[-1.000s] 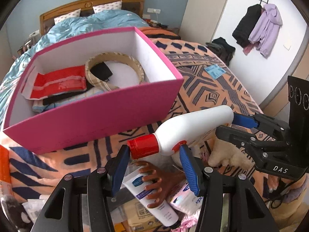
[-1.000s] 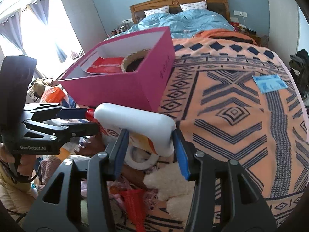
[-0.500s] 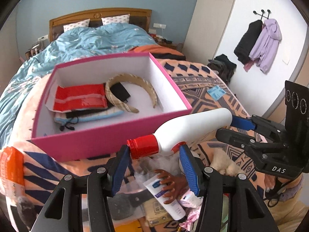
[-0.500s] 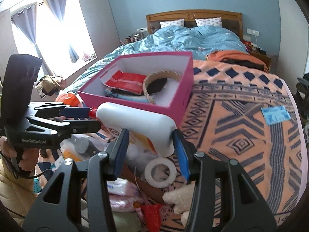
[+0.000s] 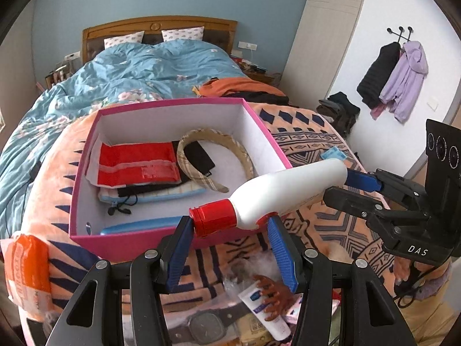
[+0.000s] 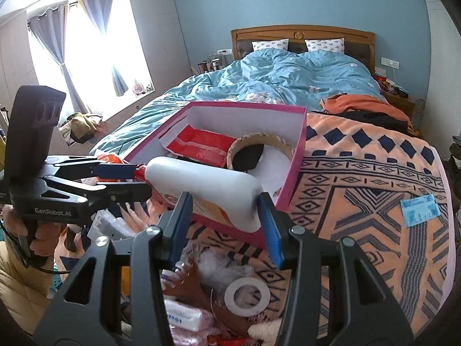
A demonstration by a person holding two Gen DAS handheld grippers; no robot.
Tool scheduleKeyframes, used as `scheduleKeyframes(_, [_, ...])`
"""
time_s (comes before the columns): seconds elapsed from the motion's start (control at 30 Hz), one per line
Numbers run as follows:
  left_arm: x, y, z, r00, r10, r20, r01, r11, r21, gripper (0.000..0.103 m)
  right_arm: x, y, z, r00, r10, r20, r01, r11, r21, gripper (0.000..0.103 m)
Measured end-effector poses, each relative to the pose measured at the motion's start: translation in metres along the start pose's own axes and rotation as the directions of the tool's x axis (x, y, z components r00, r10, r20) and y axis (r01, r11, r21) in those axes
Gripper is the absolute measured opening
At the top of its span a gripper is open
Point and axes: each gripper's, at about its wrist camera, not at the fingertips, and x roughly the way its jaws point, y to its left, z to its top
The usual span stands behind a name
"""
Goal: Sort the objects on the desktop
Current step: 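Lift the bottle with the right gripper and carry it over the pink box, then lower the bottle into the pink box and open the right gripper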
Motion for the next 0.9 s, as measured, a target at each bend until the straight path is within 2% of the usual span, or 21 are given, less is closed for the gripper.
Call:
scheduleKeyframes(0.37, [0.014, 0.014, 0.015, 0.999, -0.005, -0.035, 0.004, 1.000, -0.026, 0.054, 0.018, -0.008, 0.019, 1.000, 0.016, -0.018, -0.016, 1.000, 0.010, 0.050])
scheduleKeyframes(0.9, [0.033, 0.023, 0.025, 0.996, 0.014, -0.091, -0.018, 0.999, -0.034, 0.055, 0.048, -0.020, 0.023, 0.995, 0.041, -0.093, -0.037, 0.998, 0.052, 0.050])
